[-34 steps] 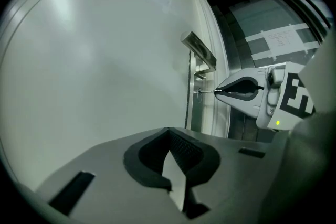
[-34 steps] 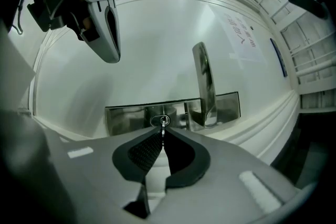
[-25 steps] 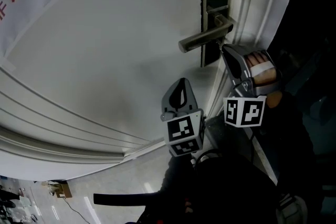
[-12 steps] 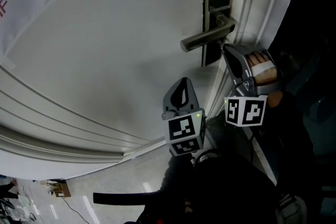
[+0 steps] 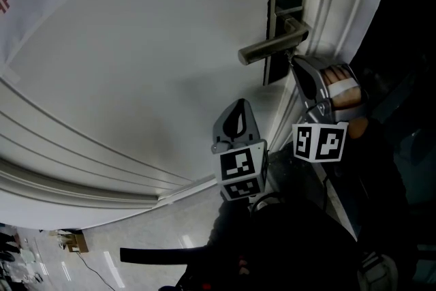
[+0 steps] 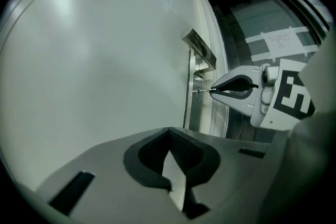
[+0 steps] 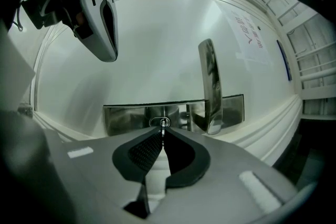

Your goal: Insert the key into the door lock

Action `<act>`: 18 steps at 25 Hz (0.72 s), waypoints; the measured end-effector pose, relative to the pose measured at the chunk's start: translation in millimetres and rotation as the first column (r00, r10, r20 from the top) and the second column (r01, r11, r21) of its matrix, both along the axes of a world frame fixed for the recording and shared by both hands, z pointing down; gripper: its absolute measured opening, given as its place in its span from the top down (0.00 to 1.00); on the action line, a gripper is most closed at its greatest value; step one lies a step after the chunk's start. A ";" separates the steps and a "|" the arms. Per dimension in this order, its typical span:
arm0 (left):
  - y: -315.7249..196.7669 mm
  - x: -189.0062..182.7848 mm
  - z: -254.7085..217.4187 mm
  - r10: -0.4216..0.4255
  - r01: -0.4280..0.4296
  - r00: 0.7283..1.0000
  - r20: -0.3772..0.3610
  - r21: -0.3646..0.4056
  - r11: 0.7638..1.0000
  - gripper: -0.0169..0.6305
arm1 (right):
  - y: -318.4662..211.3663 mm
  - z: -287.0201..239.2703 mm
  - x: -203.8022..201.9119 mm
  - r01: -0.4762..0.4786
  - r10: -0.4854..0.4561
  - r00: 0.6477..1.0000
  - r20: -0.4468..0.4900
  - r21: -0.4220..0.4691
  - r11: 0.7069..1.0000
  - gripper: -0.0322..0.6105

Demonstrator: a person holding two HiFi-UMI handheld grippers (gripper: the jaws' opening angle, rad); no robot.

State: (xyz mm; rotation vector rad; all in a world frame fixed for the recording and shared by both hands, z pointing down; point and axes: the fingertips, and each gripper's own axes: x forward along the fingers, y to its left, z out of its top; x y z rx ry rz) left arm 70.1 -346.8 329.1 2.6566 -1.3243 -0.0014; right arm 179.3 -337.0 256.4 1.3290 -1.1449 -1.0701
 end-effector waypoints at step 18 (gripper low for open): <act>-1.1 -1.3 3.5 0.010 -0.010 1.000 0.004 -0.005 1.000 0.97 | -2.4 -0.2 -0.9 -0.009 0.009 1.000 -0.010 -0.004 1.000 0.93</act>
